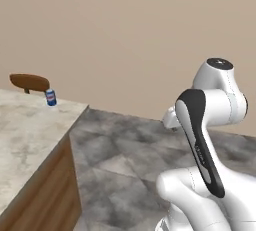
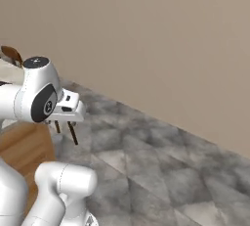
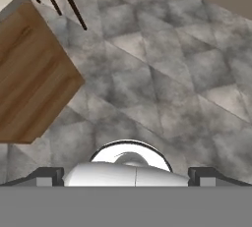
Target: Four empty soda cans are scattered around the kitchen. Gather all the cans and cluster them next to the stove for recycling.
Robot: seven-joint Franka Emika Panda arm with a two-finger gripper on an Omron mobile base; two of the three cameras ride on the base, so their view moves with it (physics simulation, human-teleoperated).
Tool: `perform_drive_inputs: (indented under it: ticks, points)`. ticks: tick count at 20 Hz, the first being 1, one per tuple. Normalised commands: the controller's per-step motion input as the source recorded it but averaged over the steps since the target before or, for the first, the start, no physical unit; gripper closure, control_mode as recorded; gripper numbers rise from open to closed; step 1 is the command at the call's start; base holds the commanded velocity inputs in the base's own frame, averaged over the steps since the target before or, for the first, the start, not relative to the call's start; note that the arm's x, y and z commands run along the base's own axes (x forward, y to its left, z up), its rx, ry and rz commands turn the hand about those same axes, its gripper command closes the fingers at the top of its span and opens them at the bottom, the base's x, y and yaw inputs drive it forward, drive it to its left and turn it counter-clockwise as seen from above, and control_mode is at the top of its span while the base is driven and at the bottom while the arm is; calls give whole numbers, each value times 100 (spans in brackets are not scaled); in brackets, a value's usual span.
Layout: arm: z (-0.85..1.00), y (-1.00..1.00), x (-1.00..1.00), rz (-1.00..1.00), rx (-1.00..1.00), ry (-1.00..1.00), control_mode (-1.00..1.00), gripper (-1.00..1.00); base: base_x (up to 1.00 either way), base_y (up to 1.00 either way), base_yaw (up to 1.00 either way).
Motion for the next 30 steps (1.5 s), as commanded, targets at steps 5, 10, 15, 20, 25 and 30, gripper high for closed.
perform_drive_inputs:
  ticks: [5,10,15,20,25,30]
  points:
    - [0,0,0,0,0,0,100,-100,5,0,50]
    - [0,0,0,0,0,0,100,-100,2,0,50]
    - [0,0,0,0,0,0,100,-100,0,0,50]
    - [0,0,0,0,0,0,100,-100,6,-6,50]
    - [0,0,0,0,0,0,100,-100,11,-9,50]
    - [0,0,0,0,0,0,100,-100,11,-16,47]
